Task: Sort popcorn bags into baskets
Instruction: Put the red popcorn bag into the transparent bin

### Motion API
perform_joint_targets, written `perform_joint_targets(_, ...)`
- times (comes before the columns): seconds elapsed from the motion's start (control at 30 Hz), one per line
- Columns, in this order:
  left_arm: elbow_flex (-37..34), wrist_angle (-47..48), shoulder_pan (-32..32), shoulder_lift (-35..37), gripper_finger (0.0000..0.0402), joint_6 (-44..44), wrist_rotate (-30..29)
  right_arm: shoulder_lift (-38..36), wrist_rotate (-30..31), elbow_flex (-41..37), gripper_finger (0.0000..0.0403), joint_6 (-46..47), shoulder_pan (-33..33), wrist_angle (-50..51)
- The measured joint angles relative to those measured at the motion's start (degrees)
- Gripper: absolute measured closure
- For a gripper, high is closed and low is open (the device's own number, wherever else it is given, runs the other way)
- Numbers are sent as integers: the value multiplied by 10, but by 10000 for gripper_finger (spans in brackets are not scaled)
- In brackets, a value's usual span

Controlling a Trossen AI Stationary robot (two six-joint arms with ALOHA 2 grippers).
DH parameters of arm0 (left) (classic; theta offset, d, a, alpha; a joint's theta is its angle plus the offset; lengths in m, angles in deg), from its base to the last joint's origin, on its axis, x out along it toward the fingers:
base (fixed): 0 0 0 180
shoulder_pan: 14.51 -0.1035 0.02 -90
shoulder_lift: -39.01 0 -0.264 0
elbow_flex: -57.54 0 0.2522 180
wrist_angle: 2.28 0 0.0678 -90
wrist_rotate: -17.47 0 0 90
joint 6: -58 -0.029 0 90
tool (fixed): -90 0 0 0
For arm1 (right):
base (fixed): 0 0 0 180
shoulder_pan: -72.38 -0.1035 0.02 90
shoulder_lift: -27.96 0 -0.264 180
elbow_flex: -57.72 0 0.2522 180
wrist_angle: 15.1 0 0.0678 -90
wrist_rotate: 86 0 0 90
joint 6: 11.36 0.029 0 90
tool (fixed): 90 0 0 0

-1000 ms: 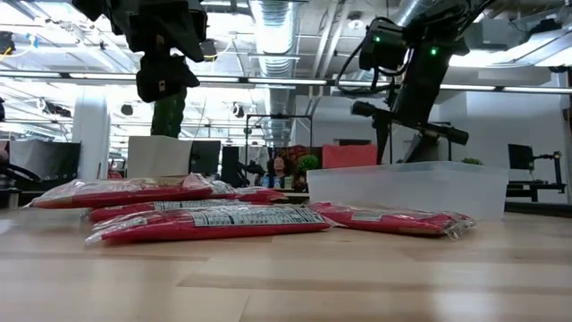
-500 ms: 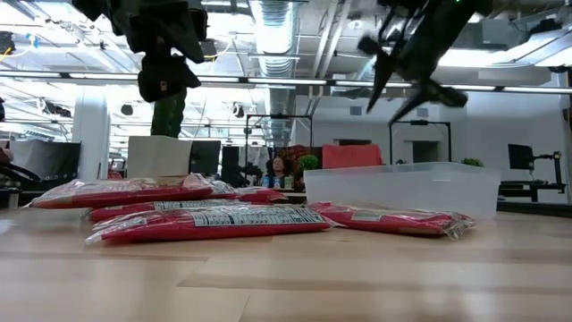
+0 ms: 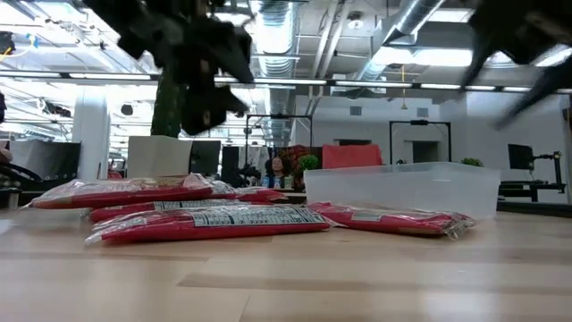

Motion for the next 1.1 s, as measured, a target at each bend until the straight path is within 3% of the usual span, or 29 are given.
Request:
perform_joint_targets(0.07,0,-32,0,-36,244,5,-1,25,-27,0,212,1,4,-35)
perform_joint_targets(0.3,0,-91,-9,-128,244,29,7,86,-36,0,229,-1,31,-74)
perform_joint_targets(0.57,31,-105,-9,-136,244,43,43,57,-32,0,227,-24,31,-85)
perform_joint_targets(0.73,68,-103,-9,-135,244,42,87,25,-32,0,220,-129,25,-134)
perform_joint_targets(0.9,87,-81,-11,-135,245,42,85,21,-38,0,221,-222,27,-178)
perform_joint_targets(1.0,88,-77,-15,-135,245,41,81,21,-77,0,231,-152,30,-119)
perform_joint_targets(1.1,87,-71,-18,-135,245,41,63,32,-71,0,239,-59,17,-50)
